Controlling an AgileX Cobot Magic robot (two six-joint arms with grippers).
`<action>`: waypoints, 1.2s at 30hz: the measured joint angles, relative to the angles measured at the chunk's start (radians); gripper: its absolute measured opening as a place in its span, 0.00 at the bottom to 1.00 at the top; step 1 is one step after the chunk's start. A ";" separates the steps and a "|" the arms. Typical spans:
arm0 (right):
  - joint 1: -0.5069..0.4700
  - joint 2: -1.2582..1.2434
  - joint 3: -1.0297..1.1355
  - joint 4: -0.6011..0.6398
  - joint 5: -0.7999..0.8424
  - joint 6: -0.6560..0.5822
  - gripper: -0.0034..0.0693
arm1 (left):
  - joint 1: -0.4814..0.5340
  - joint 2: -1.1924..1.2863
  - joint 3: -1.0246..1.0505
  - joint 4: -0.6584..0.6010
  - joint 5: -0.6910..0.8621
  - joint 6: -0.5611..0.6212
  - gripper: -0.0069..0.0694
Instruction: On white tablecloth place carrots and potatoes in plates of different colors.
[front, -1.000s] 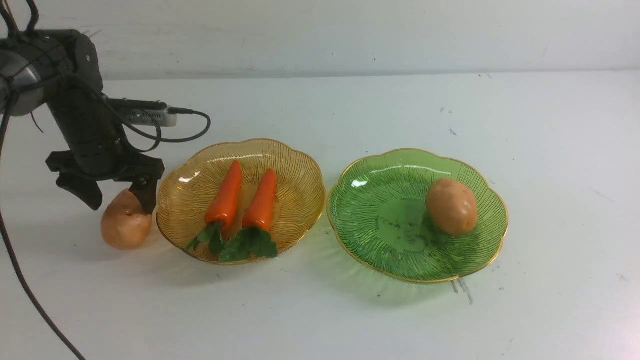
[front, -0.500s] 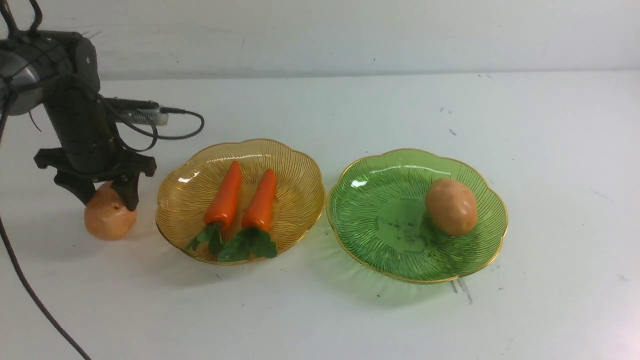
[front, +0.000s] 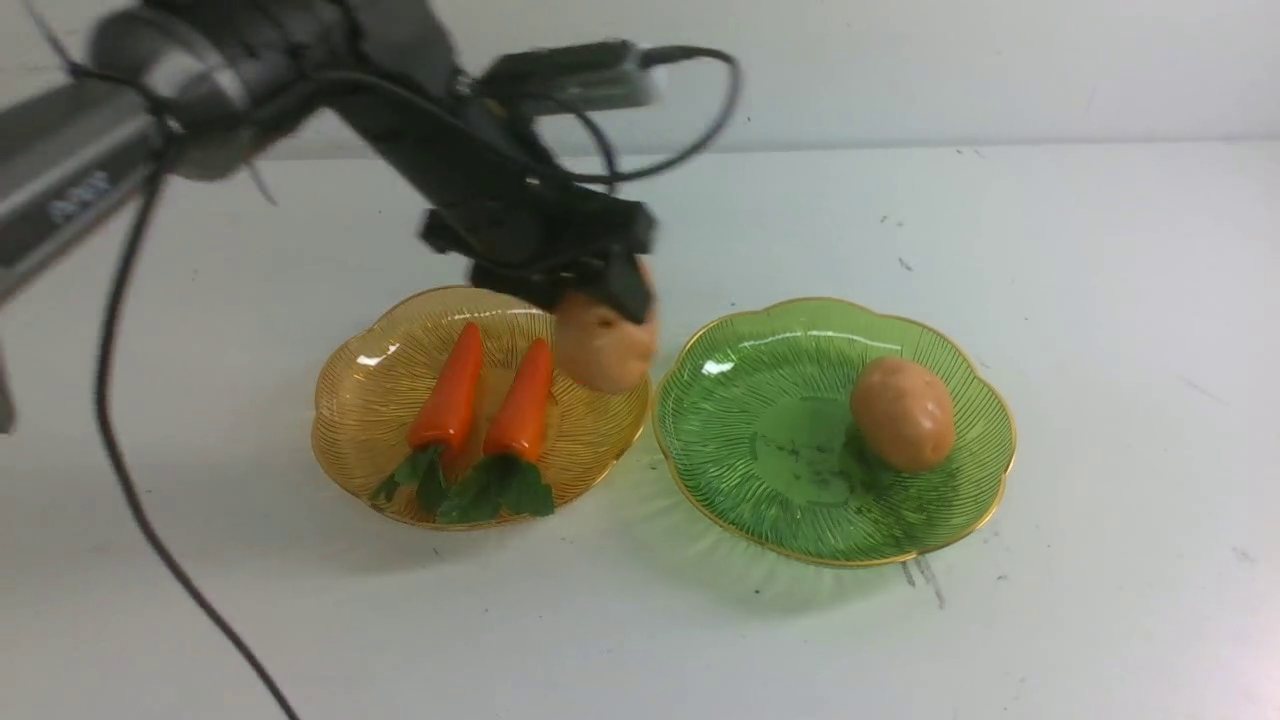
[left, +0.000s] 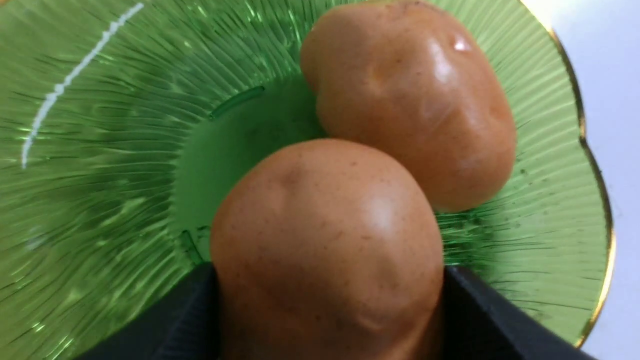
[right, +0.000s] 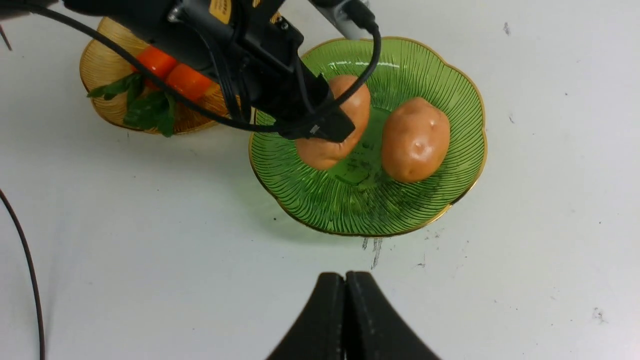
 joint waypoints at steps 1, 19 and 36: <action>0.000 0.000 0.000 0.000 0.000 0.000 0.03 | 0.000 0.005 0.001 0.002 0.000 0.000 0.72; 0.000 -0.028 0.001 -0.057 0.000 -0.003 0.03 | 0.015 -0.092 0.006 0.062 0.084 -0.016 0.85; 0.000 -0.514 0.358 -0.395 -0.545 0.272 0.03 | 0.120 -0.563 0.015 0.362 0.328 -0.116 0.09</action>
